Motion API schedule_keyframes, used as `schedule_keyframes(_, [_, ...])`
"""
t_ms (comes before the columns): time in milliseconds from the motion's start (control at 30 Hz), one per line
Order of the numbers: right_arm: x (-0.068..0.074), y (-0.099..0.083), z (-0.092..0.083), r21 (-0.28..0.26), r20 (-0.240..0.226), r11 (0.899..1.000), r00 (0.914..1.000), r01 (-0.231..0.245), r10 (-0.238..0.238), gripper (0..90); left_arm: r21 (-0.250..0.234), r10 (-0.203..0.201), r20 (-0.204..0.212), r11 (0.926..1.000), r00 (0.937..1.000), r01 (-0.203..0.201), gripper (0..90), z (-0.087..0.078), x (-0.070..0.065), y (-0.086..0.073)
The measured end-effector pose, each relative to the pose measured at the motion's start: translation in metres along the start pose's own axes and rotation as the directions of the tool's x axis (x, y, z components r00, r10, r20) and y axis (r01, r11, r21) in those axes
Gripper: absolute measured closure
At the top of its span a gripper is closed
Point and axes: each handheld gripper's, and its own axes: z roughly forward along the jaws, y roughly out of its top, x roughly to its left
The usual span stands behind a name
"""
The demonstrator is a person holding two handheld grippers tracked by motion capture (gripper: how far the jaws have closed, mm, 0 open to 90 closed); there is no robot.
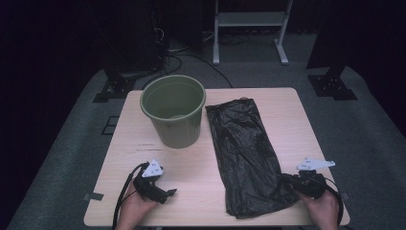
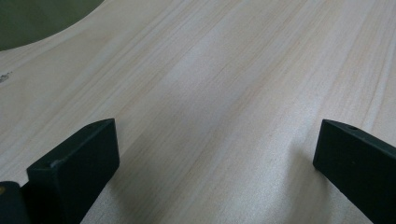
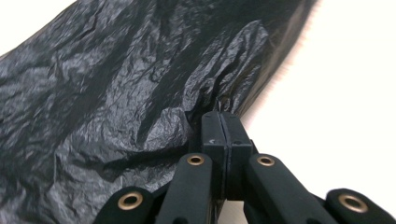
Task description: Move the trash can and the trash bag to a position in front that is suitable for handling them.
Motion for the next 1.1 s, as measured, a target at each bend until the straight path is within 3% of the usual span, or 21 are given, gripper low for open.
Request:
schedule_keyframes(233, [-0.018, -0.011, -0.013, -0.010, 0.025, 0.999, 0.9991, -0.034, 0.034, 89.4, 0.000, 0.000, 0.000, 1.0000, 1.0000, 0.000, 0.0, 0.000, 0.000, 0.000])
schedule_keyframes(633, [-0.036, -0.029, -0.029, 0.004, 0.087, 0.997, 0.9934, -0.075, 0.074, 87.3, 0.001, 0.000, 0.000, 1.0000, 1.0000, 0.000, 0.0, 0.000, 0.000, 0.000])
schedule_keyframes(667, [-0.037, -0.030, -0.030, -0.002, 0.093, 0.997, 0.9926, -0.077, 0.077, 81.2, 0.000, 0.000, 0.000, 1.0000, 1.0000, 0.000, 0.0, 0.000, 0.000, 0.000])
schedule_keyframes(700, [-0.037, -0.030, -0.030, -0.002, 0.093, 0.997, 0.9926, -0.077, 0.077, 81.2, 0.000, 0.000, 0.000, 1.0000, 1.0000, 0.000, 0.0, 0.000, 0.000, 0.000])
schedule_keyframes(733, [-0.037, -0.030, -0.032, -0.014, 0.112, 0.997, 0.9905, -0.079, 0.080, 72.9, 0.000, 0.000, 0.000, 1.0000, 1.0000, 0.000, 0.0, 0.000, 0.000, 0.000])
schedule_keyframes(767, [-0.035, -0.028, -0.034, -0.037, 0.138, 0.996, 0.9869, -0.079, 0.083, 56.8, 0.000, 0.000, 0.000, 1.0000, 1.0000, 0.000, 0.0, 0.000, 0.000, 0.000])
schedule_keyframes(800, [-0.035, -0.028, -0.034, -0.037, 0.138, 0.996, 0.9869, -0.079, 0.083, 56.8, 0.000, 0.000, 0.000, 1.0000, 1.0000, 0.000, 0.0, 0.000, 0.000, 0.000])
schedule_keyframes(833, [-0.031, -0.024, -0.036, -0.057, 0.164, 0.996, 0.9836, -0.067, 0.075, 41.4, 0.000, 0.000, 0.000, 1.0000, 1.0000, 0.000, 0.0, 0.000, 0.000, 0.000])
schedule_keyframes(867, [-0.031, -0.024, -0.036, -0.057, 0.164, 0.996, 0.9836, -0.067, 0.075, 41.4, 0.000, 0.000, 0.000, 1.0000, 1.0000, 0.000, 0.0, 0.000, 0.000, 0.000])
schedule_keyframes(900, [-0.026, -0.018, -0.034, -0.070, 0.159, 0.995, 0.9844, -0.065, 0.076, 27.0, 0.000, 0.000, 0.000, 1.0000, 1.0000, 0.000, 0.0, 0.000, 0.000, 0.000])
schedule_keyframes(1000, [-0.021, -0.011, -0.030, -0.079, 0.151, 0.994, 0.9849, -0.074, 0.085, 12.6, 0.000, 0.000, 0.000, 1.0000, 1.0000, 0.000, 0.0, 0.000, 0.000, 0.000])
schedule_keyframes(1100, [-0.016, -0.006, -0.026, -0.079, 0.141, 0.995, 0.9875, -0.058, 0.069, 9.9, 0.000, 0.000, 0.000, 1.0000, 1.0000, 0.000, 0.0, 0.000, 0.000, 0.000])
